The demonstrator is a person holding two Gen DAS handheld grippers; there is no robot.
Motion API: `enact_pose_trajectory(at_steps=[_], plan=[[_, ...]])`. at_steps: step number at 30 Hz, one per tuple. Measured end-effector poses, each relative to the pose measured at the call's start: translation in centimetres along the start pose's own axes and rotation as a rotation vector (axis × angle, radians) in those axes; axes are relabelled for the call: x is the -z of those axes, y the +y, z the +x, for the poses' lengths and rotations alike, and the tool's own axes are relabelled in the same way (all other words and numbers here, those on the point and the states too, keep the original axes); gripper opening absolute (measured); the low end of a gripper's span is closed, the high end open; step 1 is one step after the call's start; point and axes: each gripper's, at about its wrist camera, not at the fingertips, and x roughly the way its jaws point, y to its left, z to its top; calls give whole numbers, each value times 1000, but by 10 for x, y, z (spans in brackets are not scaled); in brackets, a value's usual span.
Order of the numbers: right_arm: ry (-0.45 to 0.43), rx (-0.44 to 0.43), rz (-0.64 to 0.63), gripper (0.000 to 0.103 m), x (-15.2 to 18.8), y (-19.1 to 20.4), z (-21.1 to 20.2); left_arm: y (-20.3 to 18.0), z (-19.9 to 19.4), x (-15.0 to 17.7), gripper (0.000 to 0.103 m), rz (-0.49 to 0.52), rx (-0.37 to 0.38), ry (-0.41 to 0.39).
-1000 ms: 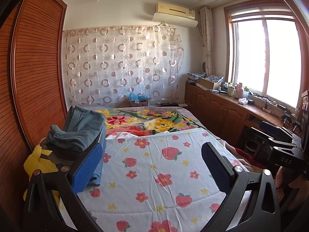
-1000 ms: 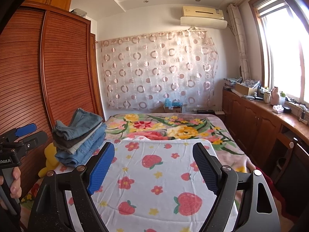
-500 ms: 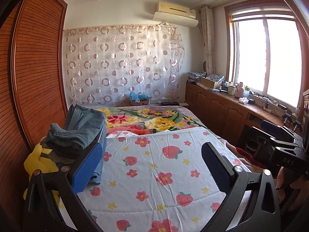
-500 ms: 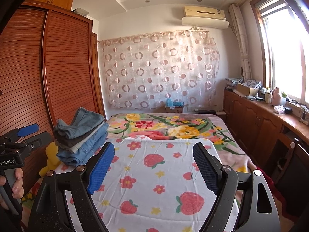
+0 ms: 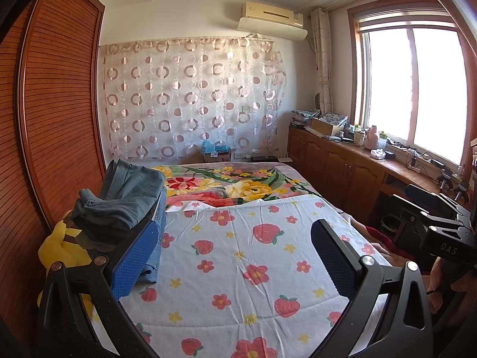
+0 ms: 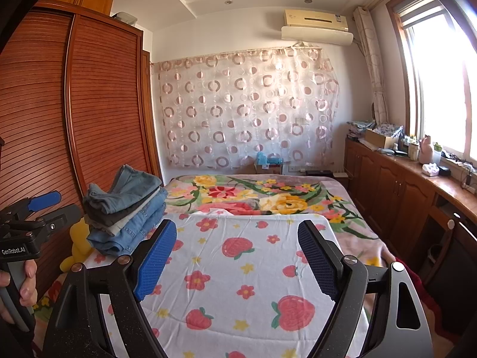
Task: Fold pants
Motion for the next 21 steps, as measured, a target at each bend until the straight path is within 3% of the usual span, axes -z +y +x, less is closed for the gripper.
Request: enact_pose_trajectory(at_steps=[21], plan=[[0,10,1,85,1,0,1,0,0,0,103,2,-2,-2]])
